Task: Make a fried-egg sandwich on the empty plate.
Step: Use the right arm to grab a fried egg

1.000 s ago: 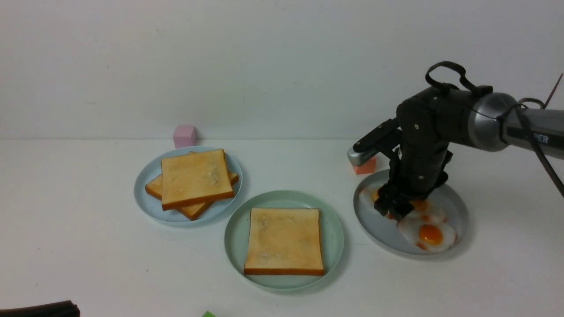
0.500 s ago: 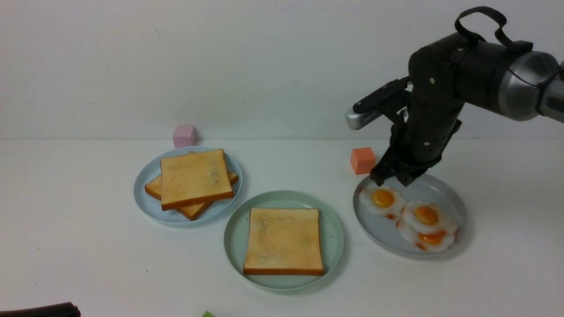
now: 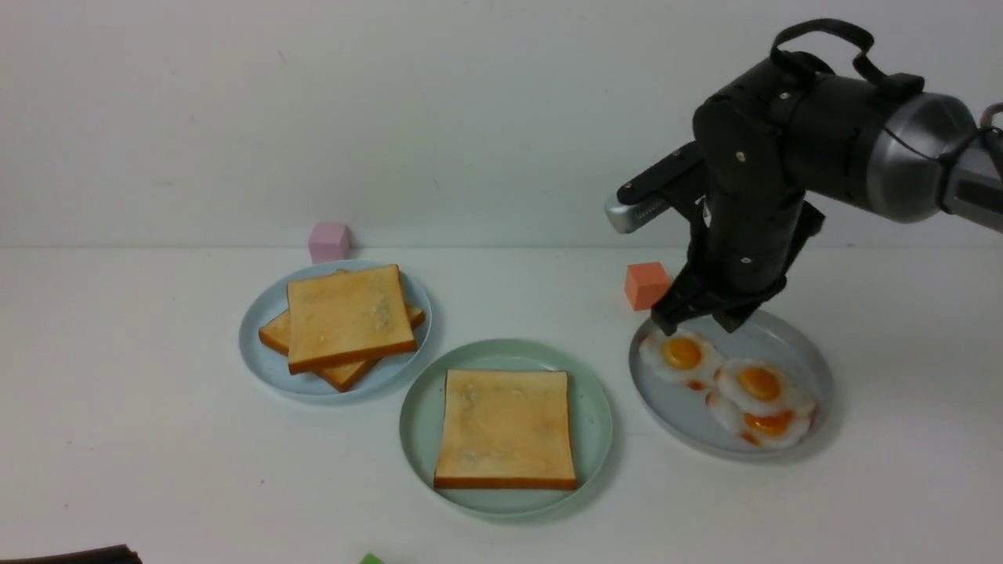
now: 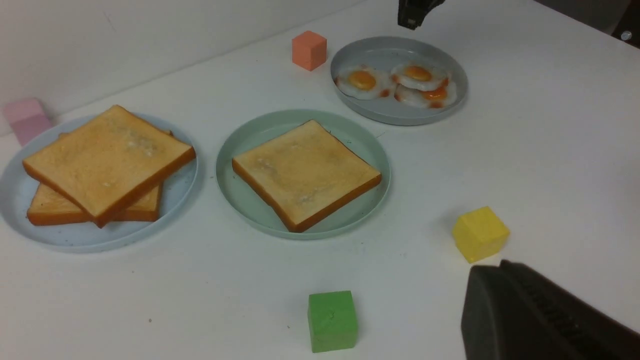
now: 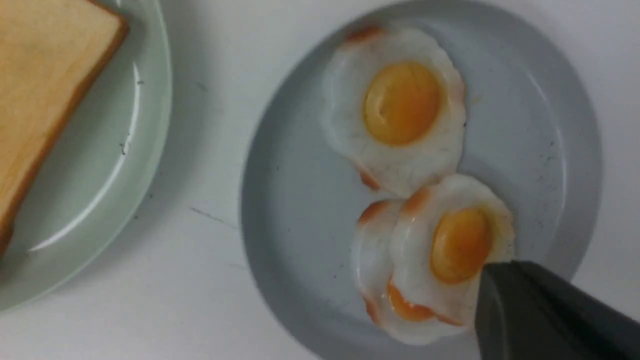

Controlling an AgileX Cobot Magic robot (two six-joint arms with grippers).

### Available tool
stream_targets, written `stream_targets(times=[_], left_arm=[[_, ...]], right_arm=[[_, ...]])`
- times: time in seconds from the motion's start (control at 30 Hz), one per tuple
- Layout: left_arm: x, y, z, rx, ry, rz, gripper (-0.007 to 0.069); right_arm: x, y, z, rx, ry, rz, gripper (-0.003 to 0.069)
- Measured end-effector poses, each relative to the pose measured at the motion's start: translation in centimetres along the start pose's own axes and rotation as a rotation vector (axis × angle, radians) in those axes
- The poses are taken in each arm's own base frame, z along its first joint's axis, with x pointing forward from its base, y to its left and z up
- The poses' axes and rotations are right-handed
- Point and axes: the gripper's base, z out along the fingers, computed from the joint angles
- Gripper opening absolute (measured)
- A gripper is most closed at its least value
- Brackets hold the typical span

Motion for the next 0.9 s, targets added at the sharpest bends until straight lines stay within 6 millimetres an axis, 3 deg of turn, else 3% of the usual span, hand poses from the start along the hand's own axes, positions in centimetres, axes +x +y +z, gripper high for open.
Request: stream_targets(times=[0.03, 0.13, 0.17, 0.27, 0.3, 0.4, 0.57, 0.9], left_arm=[[0.0, 0.0, 0.0, 0.000, 0.000, 0.000, -0.0011], [0.0, 0.0, 0.0, 0.000, 0.000, 0.000, -0.0010], [0.0, 0.0, 0.0, 0.000, 0.000, 0.000, -0.0008], [0.0, 0.0, 0.0, -0.001, 0.000, 0.001, -0.0006], [0.0, 0.0, 0.0, -0.001, 0.000, 0.001, -0.0005], [0.0, 0.0, 0.0, -0.001, 0.000, 0.001, -0.0003], [0.1, 0.0, 0.0, -0.002, 0.007, 0.002, -0.0004], [0.1, 0.0, 0.0, -0.004, 0.014, 0.006, 0.0001]], right_arm=[[0.4, -0.6, 1.1, -0.055, 0.016, 0.042, 0.0080], [0.5, -1.1, 1.9, -0.082, 0.013, 0.069, 0.0149], [0.5, -1.3, 2.7, -0.105, 0.013, 0.096, 0.0267], [0.6, -1.6, 3.7, -0.114, 0.026, 0.111, 0.0394], [0.6, -1.7, 4.6, -0.117, 0.041, 0.117, 0.0510], [0.8, -2.1, 6.4, -0.114, 0.069, 0.138, 0.0650], [1.3, -3.4, 8.6, -0.100, 0.105, 0.206, 0.0659], [1.4, -3.8, 9.6, -0.138, 0.099, 0.253, 0.0594]])
